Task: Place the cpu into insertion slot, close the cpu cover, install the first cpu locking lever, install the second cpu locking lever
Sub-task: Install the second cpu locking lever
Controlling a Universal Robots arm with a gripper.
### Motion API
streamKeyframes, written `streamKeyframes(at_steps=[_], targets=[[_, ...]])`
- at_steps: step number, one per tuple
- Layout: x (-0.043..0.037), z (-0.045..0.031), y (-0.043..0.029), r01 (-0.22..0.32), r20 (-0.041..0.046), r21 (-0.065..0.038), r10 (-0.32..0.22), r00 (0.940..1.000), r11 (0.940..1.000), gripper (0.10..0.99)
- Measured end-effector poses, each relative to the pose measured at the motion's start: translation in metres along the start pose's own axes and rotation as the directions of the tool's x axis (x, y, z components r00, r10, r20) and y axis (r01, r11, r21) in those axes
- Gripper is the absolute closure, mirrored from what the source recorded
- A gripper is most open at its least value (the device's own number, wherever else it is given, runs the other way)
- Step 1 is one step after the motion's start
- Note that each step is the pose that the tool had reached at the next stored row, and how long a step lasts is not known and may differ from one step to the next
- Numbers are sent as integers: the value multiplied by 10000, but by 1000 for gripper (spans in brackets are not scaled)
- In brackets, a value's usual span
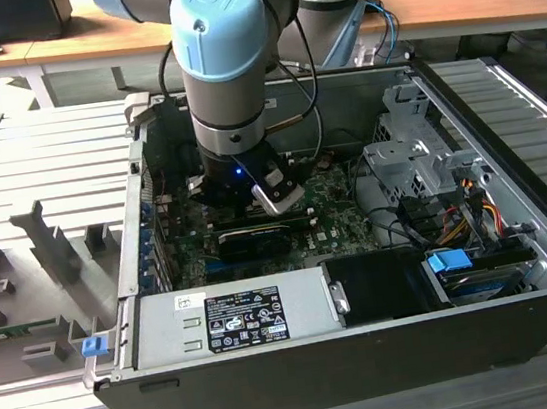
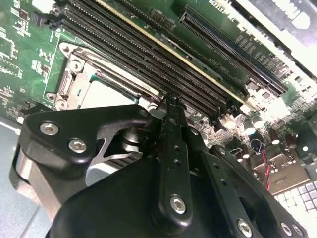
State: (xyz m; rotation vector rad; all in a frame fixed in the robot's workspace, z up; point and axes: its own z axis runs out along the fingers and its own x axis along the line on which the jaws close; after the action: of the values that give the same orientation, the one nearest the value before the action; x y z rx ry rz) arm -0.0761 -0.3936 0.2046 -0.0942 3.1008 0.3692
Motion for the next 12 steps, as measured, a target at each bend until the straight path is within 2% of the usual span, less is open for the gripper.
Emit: streamKeyframes(at_steps=[1,5,8,12], targets=[[1,11,-3,-2,12,-152,2,10000,9999,980],[2,43,-14,-4,29,-440,6,10000,9990,980],[3,62,-20,-6,45,-701,9,10000,9975,980],[6,99,-47,-8,49,-831,12,10000,9965,980]])
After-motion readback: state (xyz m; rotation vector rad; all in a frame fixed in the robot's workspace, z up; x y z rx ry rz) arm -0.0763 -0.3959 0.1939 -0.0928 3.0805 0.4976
